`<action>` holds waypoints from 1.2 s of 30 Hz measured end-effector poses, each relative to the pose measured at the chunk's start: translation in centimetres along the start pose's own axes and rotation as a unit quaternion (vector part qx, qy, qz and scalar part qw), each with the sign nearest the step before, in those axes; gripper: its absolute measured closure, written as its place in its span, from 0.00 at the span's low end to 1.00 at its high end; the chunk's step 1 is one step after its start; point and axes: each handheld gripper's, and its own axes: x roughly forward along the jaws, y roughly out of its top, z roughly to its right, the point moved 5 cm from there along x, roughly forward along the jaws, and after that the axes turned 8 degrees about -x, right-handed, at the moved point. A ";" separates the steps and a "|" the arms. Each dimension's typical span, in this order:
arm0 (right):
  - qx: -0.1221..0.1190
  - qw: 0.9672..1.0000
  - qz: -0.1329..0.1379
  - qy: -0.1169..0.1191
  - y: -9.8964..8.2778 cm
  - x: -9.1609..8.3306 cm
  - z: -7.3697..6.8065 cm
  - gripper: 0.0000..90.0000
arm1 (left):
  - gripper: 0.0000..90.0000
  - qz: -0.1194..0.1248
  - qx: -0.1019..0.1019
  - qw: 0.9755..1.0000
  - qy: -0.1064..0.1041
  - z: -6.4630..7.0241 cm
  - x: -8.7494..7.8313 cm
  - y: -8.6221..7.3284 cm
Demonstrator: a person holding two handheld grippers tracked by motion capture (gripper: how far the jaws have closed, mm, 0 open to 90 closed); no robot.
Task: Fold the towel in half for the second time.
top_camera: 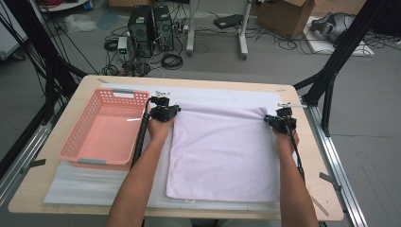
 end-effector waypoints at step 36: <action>-0.049 0.995 0.062 0.055 -1.2 -11.6 -3.0 0.97 | 0.95 0.015 0.054 0.994 -0.091 3.4 -10.8 -2.2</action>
